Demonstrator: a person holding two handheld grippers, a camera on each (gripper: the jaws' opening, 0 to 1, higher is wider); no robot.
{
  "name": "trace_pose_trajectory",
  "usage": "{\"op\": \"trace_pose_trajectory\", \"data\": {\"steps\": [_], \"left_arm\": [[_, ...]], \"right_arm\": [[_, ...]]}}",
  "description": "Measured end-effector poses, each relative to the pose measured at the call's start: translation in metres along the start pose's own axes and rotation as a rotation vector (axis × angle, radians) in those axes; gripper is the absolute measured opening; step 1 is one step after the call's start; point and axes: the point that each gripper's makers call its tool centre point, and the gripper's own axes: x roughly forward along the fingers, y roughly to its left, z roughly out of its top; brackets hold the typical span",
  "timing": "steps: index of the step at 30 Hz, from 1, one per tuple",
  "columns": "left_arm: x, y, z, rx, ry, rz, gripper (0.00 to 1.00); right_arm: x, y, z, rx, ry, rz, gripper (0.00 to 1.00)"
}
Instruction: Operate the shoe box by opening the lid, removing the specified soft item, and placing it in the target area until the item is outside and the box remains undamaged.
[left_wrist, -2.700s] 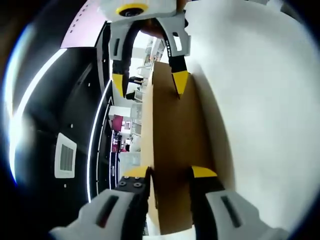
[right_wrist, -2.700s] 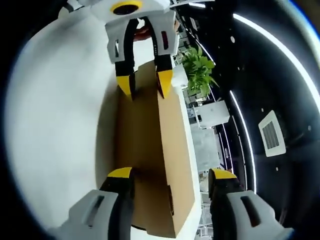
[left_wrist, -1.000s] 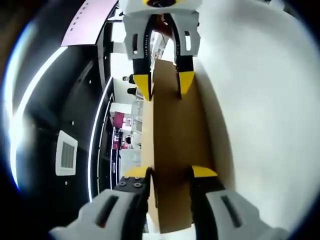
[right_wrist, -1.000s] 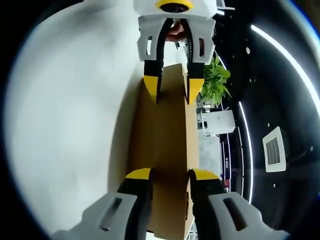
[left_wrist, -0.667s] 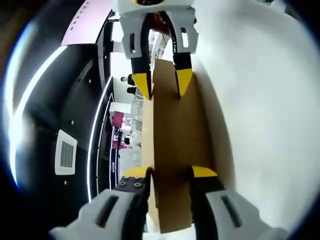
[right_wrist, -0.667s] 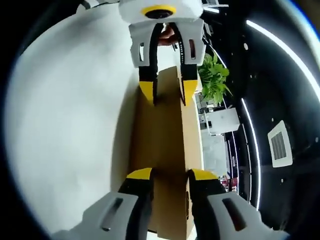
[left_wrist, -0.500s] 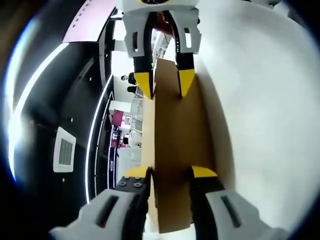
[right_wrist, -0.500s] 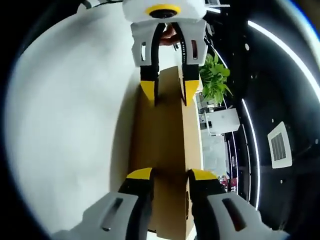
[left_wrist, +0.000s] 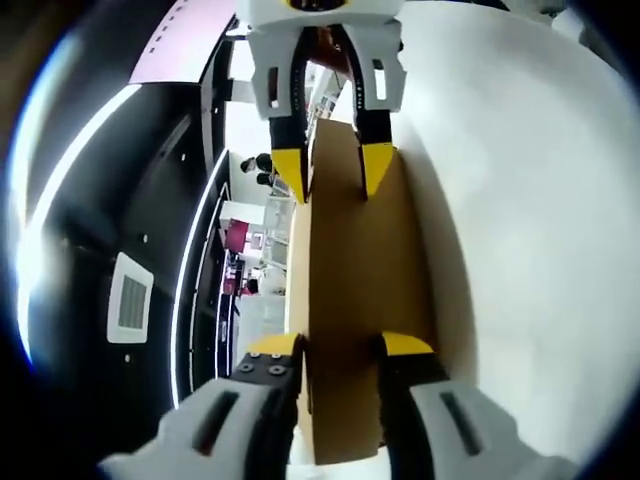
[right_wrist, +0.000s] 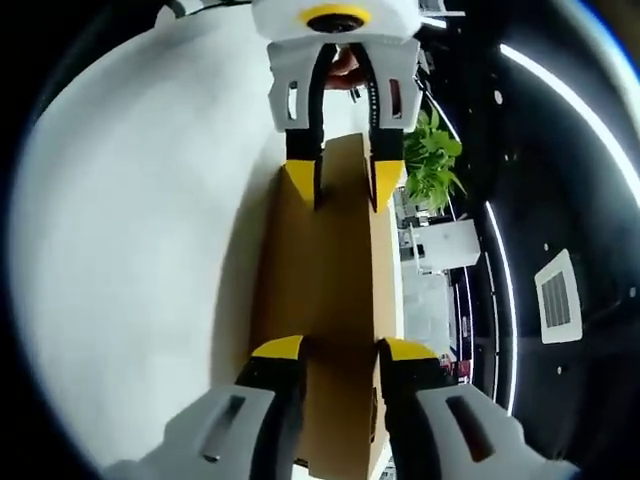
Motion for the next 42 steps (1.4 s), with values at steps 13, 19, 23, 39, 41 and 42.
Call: {"op": "trace_pose_trajectory", "data": {"steps": [13,19,23,39,41,42], "left_arm": [[0.001,0.007,-0.001,0.001,0.017,0.009,0.32],[0.0,0.007,0.001,-0.019,0.004,-0.006,0.3],[0.0,0.009,0.001,-0.029,0.002,-0.015,0.3],[-0.005,0.027,0.003,-0.077,-0.026,-0.072,0.29],[-0.004,0.029,0.004,-0.077,-0.029,-0.077,0.29],[-0.004,0.03,0.004,-0.079,-0.029,-0.079,0.29]], "right_arm": [[-0.006,-0.011,0.0,0.049,-0.017,0.01,0.27],[-0.002,-0.008,-0.003,0.063,-0.022,0.033,0.28],[-0.001,-0.009,-0.002,0.046,-0.021,0.033,0.29],[-0.005,-0.026,-0.001,0.093,-0.041,0.083,0.29],[-0.002,-0.028,-0.002,0.083,-0.038,0.085,0.29],[0.0,-0.028,-0.002,0.075,-0.036,0.088,0.29]]}}
